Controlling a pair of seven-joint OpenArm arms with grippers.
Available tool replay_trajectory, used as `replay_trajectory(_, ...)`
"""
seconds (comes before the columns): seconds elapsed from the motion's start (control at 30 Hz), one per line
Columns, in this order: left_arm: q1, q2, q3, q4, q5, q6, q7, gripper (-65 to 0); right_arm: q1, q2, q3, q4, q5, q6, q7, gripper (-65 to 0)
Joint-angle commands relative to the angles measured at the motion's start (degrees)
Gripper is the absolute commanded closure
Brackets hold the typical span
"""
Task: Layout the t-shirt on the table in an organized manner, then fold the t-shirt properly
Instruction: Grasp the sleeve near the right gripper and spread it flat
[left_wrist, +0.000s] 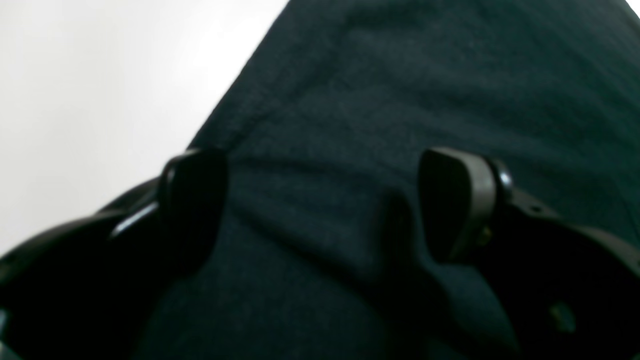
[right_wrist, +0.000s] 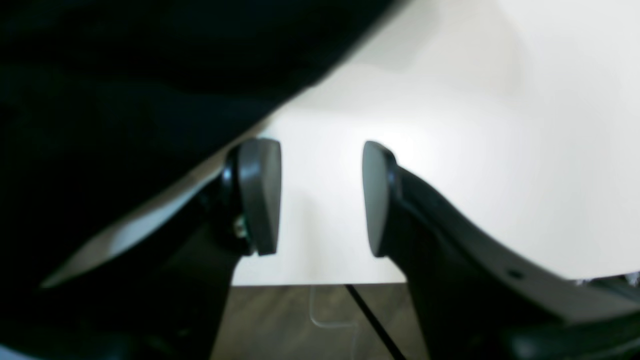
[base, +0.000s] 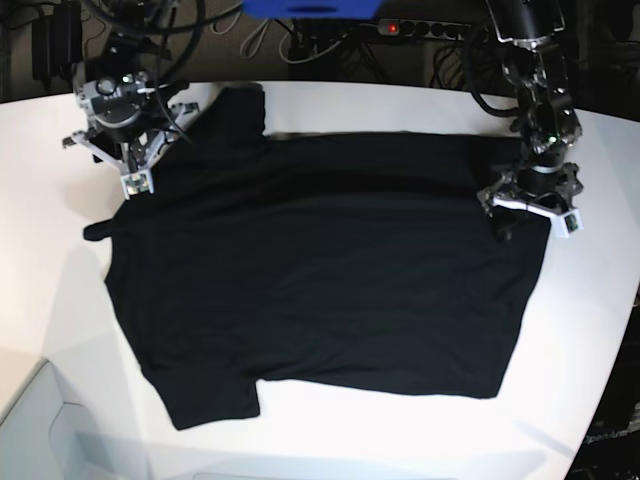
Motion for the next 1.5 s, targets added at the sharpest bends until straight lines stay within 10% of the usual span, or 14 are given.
replay_trajectory(0.0, 0.40, 0.04, -0.04, -0.16, -0.41, 0.99, 3.64, -58.5, 0.71, 0.34, 0.08, 0.77, -0.21, 1.42, -0.60, -27.9)
replay_trajectory(0.3, 0.40, -0.05, -0.04, -0.16, -0.49, 0.99, 3.64, -58.5, 1.32, 0.34, 0.08, 0.59, 14.12, 5.12, -7.11, -48.1)
replay_trajectory(0.57, 0.48, -0.14, -0.04, -0.08, -0.32, 0.99, 3.64, -58.5, 0.18, 0.34, 0.16, -0.02, 24.93, 4.76, -7.20, -48.5)
replay_trajectory(1.1, 0.75, -0.14, -0.04, 0.01, -0.23, 0.99, 3.64, -58.5, 0.00, 0.34, 0.52, -9.43, 25.37, 4.68, -6.58, -48.2)
replay_trajectory(1.23, 0.92, -0.14, -0.04, 0.01, -0.23, 0.99, 3.64, -58.5, 0.18, 0.34, 0.52, -11.45, 25.46, 5.03, -6.49, -35.8)
replay_trajectory(1.37, 0.92, -0.14, -0.21, 0.01, -0.23, 0.99, 3.64, -58.5, 1.15, 0.34, 0.60, -11.45, 25.19, 4.76, -6.49, -2.8)
replay_trajectory(1.47, 1.01, -0.14, -0.30, 0.10, -0.23, 0.99, 3.64, -58.5, 1.50, 0.34, 1.13, -11.19, 25.11, 4.68, -6.67, -0.5)
